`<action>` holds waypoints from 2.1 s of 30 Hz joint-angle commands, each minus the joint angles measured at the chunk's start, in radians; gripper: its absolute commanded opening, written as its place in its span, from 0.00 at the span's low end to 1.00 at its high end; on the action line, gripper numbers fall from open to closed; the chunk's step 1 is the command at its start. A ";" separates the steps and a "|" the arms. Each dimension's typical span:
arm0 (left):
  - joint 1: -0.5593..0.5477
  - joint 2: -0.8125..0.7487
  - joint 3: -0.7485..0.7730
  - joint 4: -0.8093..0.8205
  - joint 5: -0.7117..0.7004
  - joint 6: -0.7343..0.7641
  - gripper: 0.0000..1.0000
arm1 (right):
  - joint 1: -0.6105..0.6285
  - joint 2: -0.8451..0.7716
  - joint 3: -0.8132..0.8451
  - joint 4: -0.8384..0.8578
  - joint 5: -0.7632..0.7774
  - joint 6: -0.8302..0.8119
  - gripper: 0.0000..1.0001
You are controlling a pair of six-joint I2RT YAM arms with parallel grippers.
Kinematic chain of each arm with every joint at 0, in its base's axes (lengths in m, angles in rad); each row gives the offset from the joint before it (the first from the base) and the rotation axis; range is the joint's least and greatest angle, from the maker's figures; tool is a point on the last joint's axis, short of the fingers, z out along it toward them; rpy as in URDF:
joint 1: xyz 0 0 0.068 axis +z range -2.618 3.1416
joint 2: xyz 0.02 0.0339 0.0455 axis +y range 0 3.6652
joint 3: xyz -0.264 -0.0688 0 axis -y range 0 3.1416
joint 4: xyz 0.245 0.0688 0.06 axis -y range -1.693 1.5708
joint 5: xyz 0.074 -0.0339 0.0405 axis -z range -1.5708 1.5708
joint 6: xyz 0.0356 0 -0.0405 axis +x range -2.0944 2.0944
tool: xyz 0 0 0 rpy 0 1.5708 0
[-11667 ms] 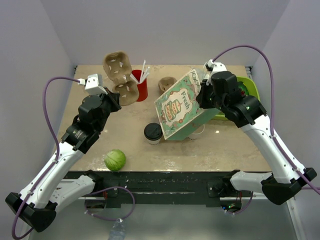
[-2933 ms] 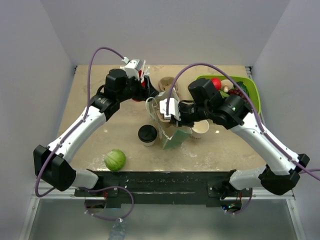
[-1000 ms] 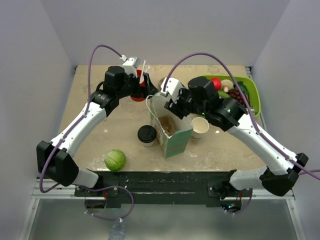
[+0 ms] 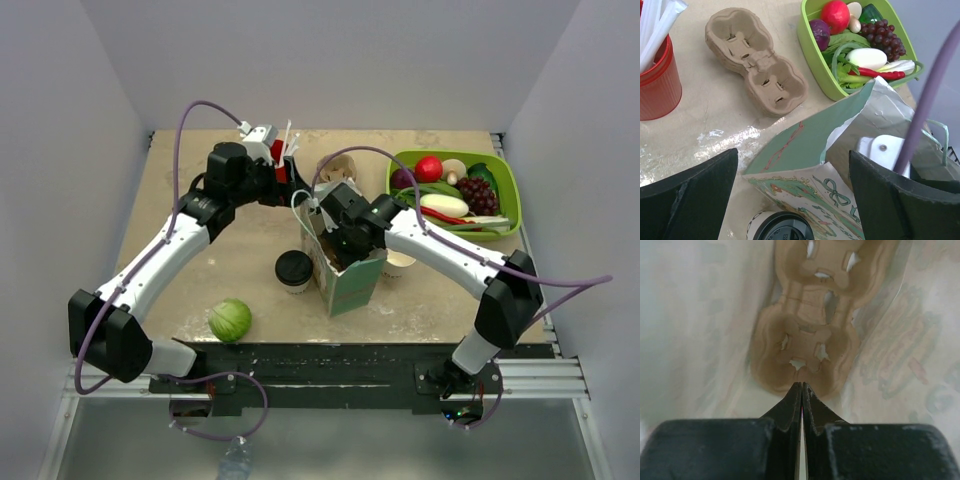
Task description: Pack the takeout coffee
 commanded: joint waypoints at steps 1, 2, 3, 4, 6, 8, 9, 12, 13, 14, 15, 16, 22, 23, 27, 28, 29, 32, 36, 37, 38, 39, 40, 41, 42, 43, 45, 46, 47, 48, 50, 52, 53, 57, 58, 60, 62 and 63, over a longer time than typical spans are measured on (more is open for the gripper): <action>0.004 -0.032 0.005 0.043 0.019 -0.004 0.95 | -0.001 0.038 -0.024 0.062 0.038 0.034 0.04; 0.004 -0.033 0.005 0.041 0.018 -0.006 0.95 | -0.001 0.047 -0.028 0.059 0.044 0.034 0.04; 0.004 -0.033 0.004 0.038 0.016 -0.004 0.95 | -0.001 0.066 -0.039 0.062 0.053 0.036 0.04; 0.004 -0.035 0.004 0.037 0.012 -0.004 0.95 | -0.003 0.071 -0.045 0.067 0.055 0.034 0.04; 0.004 -0.036 0.004 0.034 0.010 -0.004 0.95 | -0.003 0.081 -0.063 0.088 0.053 0.034 0.04; 0.004 -0.038 0.004 0.032 0.004 -0.004 0.95 | -0.003 0.097 -0.066 0.090 0.056 0.036 0.04; 0.004 -0.038 0.004 0.029 0.001 -0.004 0.95 | -0.004 0.098 -0.076 0.096 0.061 0.034 0.04; 0.004 -0.042 0.004 0.029 -0.007 -0.004 0.95 | -0.003 0.107 -0.102 0.107 0.070 0.037 0.05; 0.004 -0.044 0.005 0.029 -0.005 -0.004 0.95 | -0.003 0.110 -0.105 0.110 0.073 0.036 0.05; 0.004 -0.044 0.005 0.028 -0.005 -0.002 0.95 | -0.003 0.115 -0.109 0.110 0.094 0.036 0.05; 0.004 -0.045 0.005 0.029 -0.005 -0.002 0.95 | -0.003 0.115 -0.097 0.096 0.104 0.037 0.05; 0.004 -0.045 0.007 0.031 -0.004 -0.002 0.95 | -0.003 0.112 -0.090 0.090 0.116 0.033 0.05; 0.004 -0.044 0.001 0.031 0.006 -0.001 0.95 | -0.003 0.034 0.010 0.047 0.072 0.020 0.12; 0.004 -0.044 -0.001 0.032 0.006 -0.001 0.95 | -0.003 0.028 0.018 0.041 0.053 0.026 0.14; -0.001 -0.050 -0.010 0.034 0.019 -0.001 0.95 | -0.001 0.009 0.039 0.003 0.058 0.076 0.15; -0.004 -0.052 -0.016 0.035 0.012 0.001 0.94 | -0.001 0.006 0.047 -0.013 0.070 0.086 0.14; -0.007 -0.052 -0.016 0.035 0.010 0.001 0.94 | -0.001 0.003 0.056 -0.028 0.061 0.091 0.13; -0.010 -0.045 -0.018 0.032 -0.001 0.002 0.94 | -0.001 0.002 0.079 -0.091 -0.006 0.100 0.11; -0.013 -0.035 -0.018 0.029 -0.004 0.001 0.93 | -0.001 -0.009 0.046 -0.134 -0.068 0.074 0.10; -0.013 -0.029 -0.019 0.028 -0.004 -0.001 0.93 | -0.001 -0.009 0.038 -0.136 -0.067 0.070 0.08; -0.013 -0.029 -0.018 0.025 -0.005 -0.001 0.93 | -0.001 -0.006 0.027 -0.127 -0.079 0.065 0.07; -0.013 -0.026 -0.018 0.025 -0.005 -0.001 0.92 | -0.001 -0.003 0.003 -0.117 -0.089 0.059 0.07; -0.013 -0.024 -0.018 0.025 -0.007 -0.001 0.92 | -0.001 0.000 -0.010 -0.107 -0.099 0.056 0.06; -0.013 -0.024 -0.018 0.023 -0.008 -0.002 0.92 | -0.001 0.005 -0.022 -0.078 -0.117 0.048 0.06; -0.013 -0.025 -0.018 0.023 -0.008 -0.002 0.92 | -0.001 0.011 -0.046 -0.068 -0.116 0.046 0.05; -0.013 -0.024 -0.018 0.022 -0.010 -0.004 0.92 | -0.001 0.015 -0.053 -0.061 -0.114 0.045 0.05; -0.013 -0.024 -0.016 0.018 -0.014 -0.004 0.92 | -0.001 0.034 -0.076 -0.045 -0.110 0.034 0.04; -0.015 -0.025 -0.014 0.018 -0.014 -0.006 0.92 | -0.001 0.041 -0.079 -0.044 -0.097 0.031 0.04; -0.015 -0.026 -0.013 0.017 -0.014 -0.006 0.92 | -0.001 0.047 -0.085 -0.039 -0.094 0.028 0.04; -0.015 -0.024 -0.011 0.017 -0.014 -0.006 0.91 | -0.003 0.055 -0.094 -0.034 -0.091 0.028 0.04; -0.015 -0.026 -0.010 0.018 -0.016 -0.006 0.91 | -0.001 0.066 -0.105 -0.007 -0.102 0.022 0.04; -0.015 -0.026 -0.010 0.017 -0.020 -0.006 0.91 | -0.001 0.090 -0.122 0.010 -0.091 0.023 0.04; -0.015 -0.026 -0.008 0.014 -0.021 -0.006 0.91 | -0.001 0.103 -0.125 0.012 -0.080 0.023 0.04; -0.015 -0.026 -0.007 0.011 -0.025 -0.004 0.91 | -0.003 0.140 -0.148 0.024 -0.040 0.031 0.04; -0.015 -0.027 -0.005 0.011 -0.024 -0.004 0.91 | -0.003 0.147 -0.152 0.028 -0.033 0.031 0.03; -0.015 -0.027 -0.005 0.009 -0.024 -0.004 0.91 | -0.003 0.153 -0.163 0.039 -0.022 0.037 0.03; -0.015 -0.027 -0.005 0.008 -0.024 -0.002 0.91 | -0.003 0.161 -0.177 0.051 -0.011 0.040 0.03; -0.015 -0.030 -0.005 0.009 -0.024 -0.002 0.91 | -0.003 0.161 -0.180 0.056 -0.011 0.040 0.03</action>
